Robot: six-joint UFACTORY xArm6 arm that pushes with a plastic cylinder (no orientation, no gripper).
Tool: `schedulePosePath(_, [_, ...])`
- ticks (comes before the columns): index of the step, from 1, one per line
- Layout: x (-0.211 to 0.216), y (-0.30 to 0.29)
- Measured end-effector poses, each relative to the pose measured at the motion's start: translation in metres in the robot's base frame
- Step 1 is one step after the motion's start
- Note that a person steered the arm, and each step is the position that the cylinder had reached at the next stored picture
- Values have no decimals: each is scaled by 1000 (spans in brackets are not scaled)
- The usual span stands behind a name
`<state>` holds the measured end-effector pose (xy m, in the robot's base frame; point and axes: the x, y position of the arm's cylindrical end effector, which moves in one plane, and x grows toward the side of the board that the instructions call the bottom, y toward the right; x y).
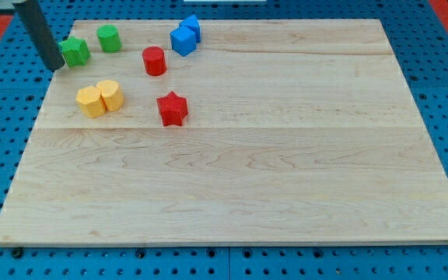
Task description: Push the red circle to the center of the board
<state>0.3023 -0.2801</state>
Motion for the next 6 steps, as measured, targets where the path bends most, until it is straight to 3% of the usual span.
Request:
schedulePosePath(4, [-13, 150])
schedulePosePath(6, [52, 223])
